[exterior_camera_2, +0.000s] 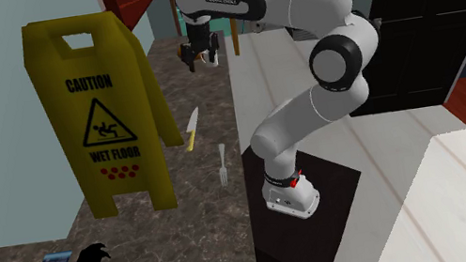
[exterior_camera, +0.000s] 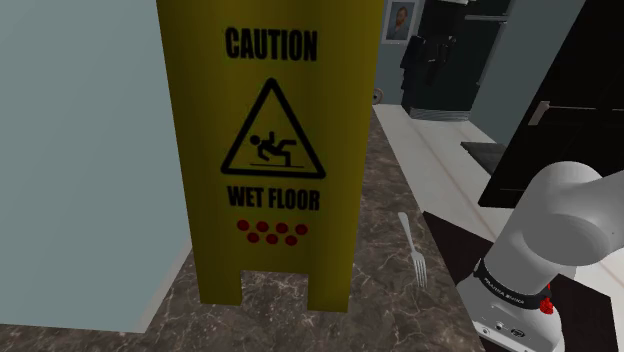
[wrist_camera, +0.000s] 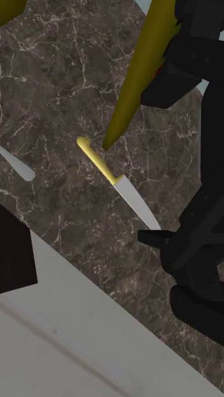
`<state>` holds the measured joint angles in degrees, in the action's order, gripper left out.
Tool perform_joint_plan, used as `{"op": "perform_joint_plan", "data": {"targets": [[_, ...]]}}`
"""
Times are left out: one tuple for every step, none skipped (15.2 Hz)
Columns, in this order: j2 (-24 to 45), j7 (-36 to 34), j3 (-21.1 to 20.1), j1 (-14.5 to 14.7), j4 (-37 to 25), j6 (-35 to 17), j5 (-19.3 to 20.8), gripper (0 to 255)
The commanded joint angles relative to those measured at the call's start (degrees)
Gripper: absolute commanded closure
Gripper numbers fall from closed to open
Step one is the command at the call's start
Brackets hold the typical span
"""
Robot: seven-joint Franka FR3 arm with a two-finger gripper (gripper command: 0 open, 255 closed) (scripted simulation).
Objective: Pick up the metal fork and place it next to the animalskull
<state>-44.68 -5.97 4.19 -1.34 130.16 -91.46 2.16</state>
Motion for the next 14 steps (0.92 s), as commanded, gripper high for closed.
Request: {"op": "perform_joint_plan", "data": {"targets": [[0.00,0.00,0.00,0.00,0.00,0.00,0.00,0],[-1.36,-2.17,-1.08,-0.54,2.43,-0.78,-0.01,0],[-2.68,-4.33,-2.19,-1.08,4.79,-1.53,-0.10,0],[-3.95,-6.51,-3.31,-1.57,7.08,-2.23,-0.24,0],[-5.17,-8.69,-4.46,-2.02,9.30,-2.90,-0.45,0],[-6.34,-10.87,-5.65,-2.44,11.46,-3.53,-0.73,0],[-7.46,-13.06,-6.88,-2.82,13.55,-4.14,-1.09,0],[-8.53,-15.26,-8.14,-3.16,15.58,-4.73,-1.52,0],[-9.53,-17.49,-9.44,-3.44,17.54,-5.29,-2.01,0],[-10.47,-19.73,-10.77,-3.67,19.44,-5.84,-2.58,0],[-11.33,-21.99,-12.15,-3.84,21.27,-6.37,-3.22,0],[-12.12,-24.29,-13.56,-3.94,23.03,-6.90,-3.93,0],[-12.82,-26.60,-15.02,-3.98,24.73,-7.44,-4.72,0],[-13.42,-28.93,-16.54,-3.98,26.35,-7.98,-5.60,0]]}}
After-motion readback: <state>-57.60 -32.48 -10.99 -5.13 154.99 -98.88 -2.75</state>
